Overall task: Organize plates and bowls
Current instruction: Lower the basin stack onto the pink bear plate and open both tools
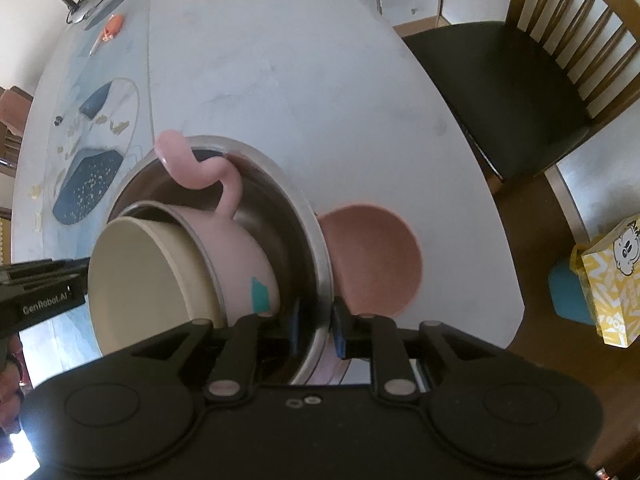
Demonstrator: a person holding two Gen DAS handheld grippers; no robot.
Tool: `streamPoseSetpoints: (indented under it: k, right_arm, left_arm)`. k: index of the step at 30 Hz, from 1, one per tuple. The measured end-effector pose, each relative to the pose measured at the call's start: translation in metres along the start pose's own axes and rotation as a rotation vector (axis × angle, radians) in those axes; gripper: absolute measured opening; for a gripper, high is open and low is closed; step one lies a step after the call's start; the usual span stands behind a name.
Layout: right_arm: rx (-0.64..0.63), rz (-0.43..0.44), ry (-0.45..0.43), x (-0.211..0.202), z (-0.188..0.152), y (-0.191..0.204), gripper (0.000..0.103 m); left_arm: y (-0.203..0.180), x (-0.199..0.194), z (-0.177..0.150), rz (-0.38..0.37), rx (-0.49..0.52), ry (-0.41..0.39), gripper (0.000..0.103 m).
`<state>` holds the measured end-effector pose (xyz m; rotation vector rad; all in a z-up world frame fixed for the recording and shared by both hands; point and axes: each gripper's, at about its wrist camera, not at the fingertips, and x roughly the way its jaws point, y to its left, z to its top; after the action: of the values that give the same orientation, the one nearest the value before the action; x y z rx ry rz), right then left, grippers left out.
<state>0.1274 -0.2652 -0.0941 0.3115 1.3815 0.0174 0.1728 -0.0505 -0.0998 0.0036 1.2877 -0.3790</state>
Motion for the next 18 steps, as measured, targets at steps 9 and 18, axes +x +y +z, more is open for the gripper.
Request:
streamPoseSetpoints:
  k: [9, 18]
  right_arm:
    - [-0.021, 0.006, -0.063, -0.013, -0.005, 0.001, 0.029]
    - [-0.097, 0.054, -0.137, -0.041, -0.008, -0.003, 0.037]
  left_arm:
    - [-0.001, -0.01, -0.006, 0.045, -0.002, -0.045, 0.038]
    - [-0.003, -0.041, -0.016, 0.121, -0.06, -0.153, 0.059]
